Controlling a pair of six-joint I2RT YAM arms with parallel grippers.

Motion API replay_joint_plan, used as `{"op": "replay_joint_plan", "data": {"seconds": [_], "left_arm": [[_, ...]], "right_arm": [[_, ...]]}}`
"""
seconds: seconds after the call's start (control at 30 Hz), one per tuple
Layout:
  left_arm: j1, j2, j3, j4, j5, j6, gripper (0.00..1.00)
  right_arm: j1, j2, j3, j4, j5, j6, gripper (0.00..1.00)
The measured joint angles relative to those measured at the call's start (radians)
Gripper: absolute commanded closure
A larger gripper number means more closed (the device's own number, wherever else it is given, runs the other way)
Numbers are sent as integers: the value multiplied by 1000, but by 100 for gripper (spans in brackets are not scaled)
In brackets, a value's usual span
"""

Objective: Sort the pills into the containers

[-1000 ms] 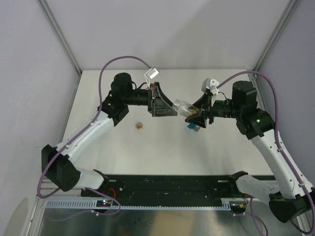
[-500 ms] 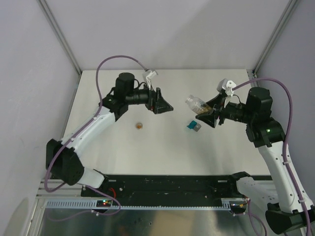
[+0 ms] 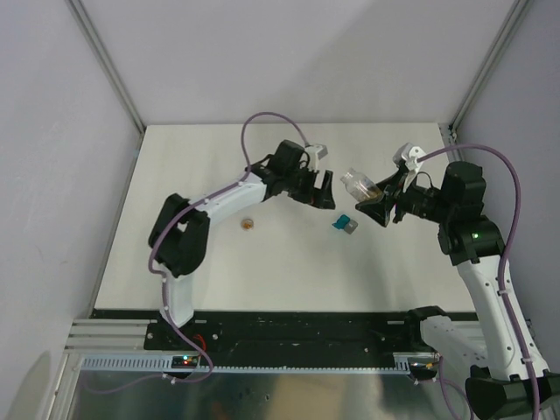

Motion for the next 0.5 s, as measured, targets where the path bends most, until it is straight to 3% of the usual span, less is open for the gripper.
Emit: {"op": "replay_joint_plan", "data": {"seconds": [0.27, 0.5], "left_arm": [[-109, 231, 339, -129, -121, 46, 1], [-177, 383, 521, -224, -248, 150, 0]], "right_arm": [[-21, -9, -68, 0, 3, -14, 100], [-42, -10, -75, 1, -5, -25, 100]]}}
